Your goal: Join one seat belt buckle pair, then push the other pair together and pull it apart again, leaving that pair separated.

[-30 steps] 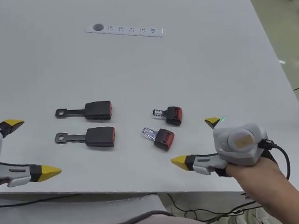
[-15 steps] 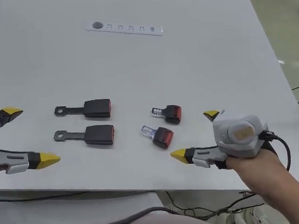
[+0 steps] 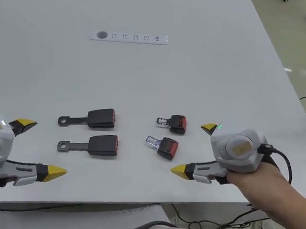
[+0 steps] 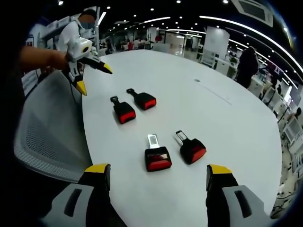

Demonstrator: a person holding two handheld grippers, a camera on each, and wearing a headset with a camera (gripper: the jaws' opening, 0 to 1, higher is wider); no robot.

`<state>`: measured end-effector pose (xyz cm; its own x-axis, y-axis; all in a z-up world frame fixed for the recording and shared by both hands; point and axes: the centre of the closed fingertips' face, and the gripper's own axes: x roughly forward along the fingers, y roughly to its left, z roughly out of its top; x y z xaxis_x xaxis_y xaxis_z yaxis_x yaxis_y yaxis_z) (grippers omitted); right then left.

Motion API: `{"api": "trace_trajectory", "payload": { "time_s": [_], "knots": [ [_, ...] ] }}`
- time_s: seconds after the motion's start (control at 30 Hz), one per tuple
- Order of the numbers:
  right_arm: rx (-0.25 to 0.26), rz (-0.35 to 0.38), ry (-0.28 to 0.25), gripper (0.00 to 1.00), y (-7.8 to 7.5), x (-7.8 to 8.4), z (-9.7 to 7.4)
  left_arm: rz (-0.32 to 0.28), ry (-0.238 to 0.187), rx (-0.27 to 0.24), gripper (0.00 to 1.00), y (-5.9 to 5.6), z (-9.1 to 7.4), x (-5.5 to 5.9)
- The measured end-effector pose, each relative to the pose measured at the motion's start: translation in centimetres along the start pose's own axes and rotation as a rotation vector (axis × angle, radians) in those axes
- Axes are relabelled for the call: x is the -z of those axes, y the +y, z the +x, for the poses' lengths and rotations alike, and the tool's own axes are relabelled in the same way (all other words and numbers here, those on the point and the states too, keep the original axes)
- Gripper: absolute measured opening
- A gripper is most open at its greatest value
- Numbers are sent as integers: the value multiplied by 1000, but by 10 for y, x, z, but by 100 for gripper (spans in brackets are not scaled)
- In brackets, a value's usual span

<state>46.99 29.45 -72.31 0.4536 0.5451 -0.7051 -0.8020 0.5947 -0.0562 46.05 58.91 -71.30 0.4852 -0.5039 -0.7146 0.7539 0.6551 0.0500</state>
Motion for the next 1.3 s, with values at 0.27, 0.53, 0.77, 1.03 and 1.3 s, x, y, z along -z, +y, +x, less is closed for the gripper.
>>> {"api": "trace_trajectory", "payload": {
  "time_s": [0.27,0.53,0.77,1.03,1.3],
  "knots": [
    [-3,-4,2,76,-1,0,0,-17,22,15,77,-3,4,4],
    [-19,-19,15,65,0,-1,6,40,30,46,72,-11,15,-2],
    [-16,-35,17,53,-1,-3,15,53,46,47,69,-13,22,-1],
    [-50,-44,33,45,2,-6,23,131,90,128,58,-29,33,-8],
    [-89,-85,56,40,12,-8,37,150,104,165,52,-36,52,-18]
  ]
}}
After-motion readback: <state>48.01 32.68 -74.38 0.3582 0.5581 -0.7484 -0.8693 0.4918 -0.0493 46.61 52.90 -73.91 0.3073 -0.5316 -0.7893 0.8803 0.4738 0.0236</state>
